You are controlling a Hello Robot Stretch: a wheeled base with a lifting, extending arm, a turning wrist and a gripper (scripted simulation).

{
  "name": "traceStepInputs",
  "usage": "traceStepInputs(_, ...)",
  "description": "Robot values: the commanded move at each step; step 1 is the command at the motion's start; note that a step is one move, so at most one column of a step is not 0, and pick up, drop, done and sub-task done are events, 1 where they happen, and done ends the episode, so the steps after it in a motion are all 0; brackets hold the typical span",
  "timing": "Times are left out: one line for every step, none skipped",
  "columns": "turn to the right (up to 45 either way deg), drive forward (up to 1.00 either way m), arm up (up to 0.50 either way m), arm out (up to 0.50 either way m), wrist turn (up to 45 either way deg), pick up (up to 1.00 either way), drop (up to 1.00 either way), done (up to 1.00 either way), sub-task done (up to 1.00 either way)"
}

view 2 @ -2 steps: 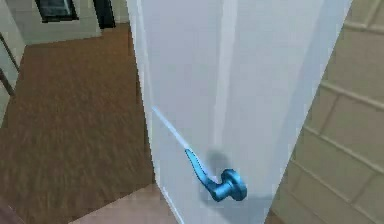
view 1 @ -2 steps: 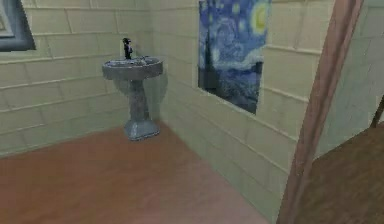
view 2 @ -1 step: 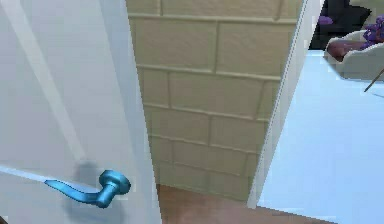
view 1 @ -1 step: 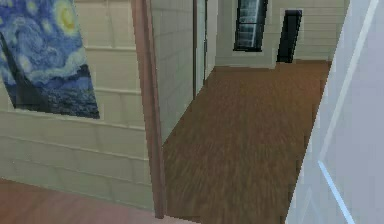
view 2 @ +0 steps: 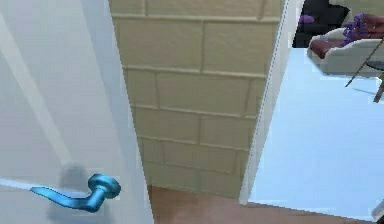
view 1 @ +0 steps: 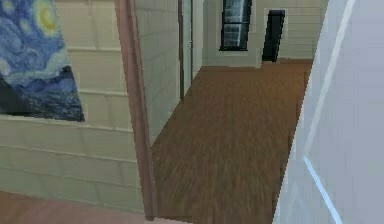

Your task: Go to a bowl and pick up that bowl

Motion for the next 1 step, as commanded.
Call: traceStepInputs(0.0,1.00,0.00,0.00,0.0,0.00,0.00,0.00,0.00)
